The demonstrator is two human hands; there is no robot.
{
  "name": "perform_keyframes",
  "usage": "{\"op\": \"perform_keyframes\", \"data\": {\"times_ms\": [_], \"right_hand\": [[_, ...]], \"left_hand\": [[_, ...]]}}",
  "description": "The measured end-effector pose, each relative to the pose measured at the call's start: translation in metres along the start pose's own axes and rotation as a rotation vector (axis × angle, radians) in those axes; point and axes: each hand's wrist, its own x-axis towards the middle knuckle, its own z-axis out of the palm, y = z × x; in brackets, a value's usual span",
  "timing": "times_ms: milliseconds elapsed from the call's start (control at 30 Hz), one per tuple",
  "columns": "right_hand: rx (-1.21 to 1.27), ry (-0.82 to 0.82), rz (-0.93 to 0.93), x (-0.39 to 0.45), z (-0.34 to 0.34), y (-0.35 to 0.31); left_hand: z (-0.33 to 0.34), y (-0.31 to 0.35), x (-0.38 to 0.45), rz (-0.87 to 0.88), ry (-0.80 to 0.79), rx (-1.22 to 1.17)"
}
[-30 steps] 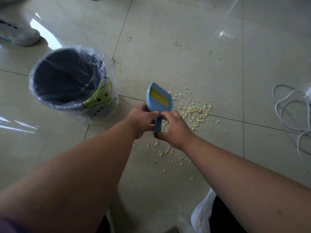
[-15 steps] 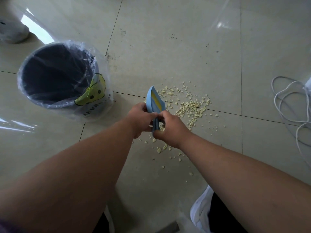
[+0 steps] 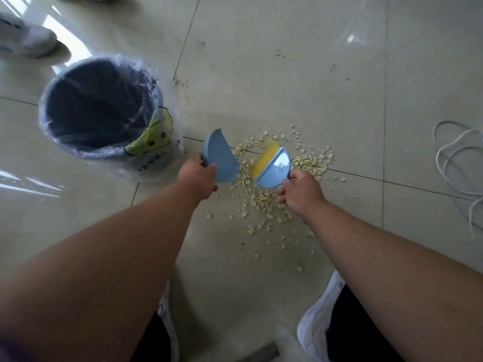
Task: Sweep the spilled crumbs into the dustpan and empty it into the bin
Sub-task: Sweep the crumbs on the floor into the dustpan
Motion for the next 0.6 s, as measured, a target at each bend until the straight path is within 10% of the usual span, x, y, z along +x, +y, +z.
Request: {"op": "perform_keyframes", "data": {"times_ms": [600], "right_hand": [[-0.441, -0.212, -0.051, -0.032, 0.072, -0.010]], "left_hand": [[-0.083, -0.075, 0.010, -0.075, -0.081, 0.619]]}}
